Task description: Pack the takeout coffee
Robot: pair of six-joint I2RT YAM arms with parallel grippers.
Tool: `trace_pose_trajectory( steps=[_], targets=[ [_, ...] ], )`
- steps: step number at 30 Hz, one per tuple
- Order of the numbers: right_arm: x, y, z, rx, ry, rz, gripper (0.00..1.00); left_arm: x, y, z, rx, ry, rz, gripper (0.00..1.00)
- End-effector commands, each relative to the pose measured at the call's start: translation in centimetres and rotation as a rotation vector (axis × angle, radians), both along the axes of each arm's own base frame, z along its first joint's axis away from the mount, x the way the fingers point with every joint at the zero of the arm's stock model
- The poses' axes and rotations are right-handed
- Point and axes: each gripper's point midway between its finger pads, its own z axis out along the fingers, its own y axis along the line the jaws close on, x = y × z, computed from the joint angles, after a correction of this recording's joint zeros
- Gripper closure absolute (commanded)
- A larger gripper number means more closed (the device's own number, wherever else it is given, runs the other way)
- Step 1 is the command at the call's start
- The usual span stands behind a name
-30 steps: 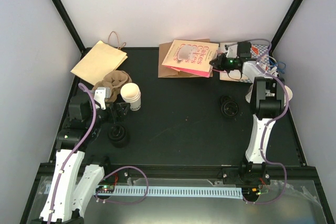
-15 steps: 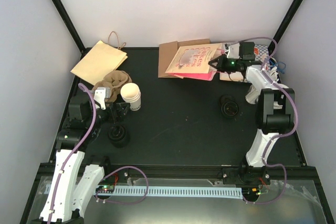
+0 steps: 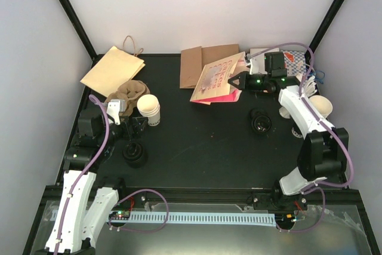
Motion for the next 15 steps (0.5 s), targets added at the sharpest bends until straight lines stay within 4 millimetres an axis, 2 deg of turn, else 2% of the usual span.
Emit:
trace_pose_trajectory(
  steps=[1, 9, 15],
  targets=[
    [-2.9, 0.7, -0.5, -0.066, 0.000, 0.036, 0.99, 0.0, -0.4, 1.3, -0.002, -0.061, -0.030, 0.01],
    [-6.4, 1.8, -0.8, -0.139, -0.005, 0.093, 0.99, -0.2, -1.5, 1.9, -0.032, -0.084, -0.085, 0.01],
    [-8.3, 2.1, 0.5, -0.144, -0.027, 0.107, 0.99, -0.1, -3.0, 3.3, -0.032, -0.093, -0.126, 0.01]
  ],
)
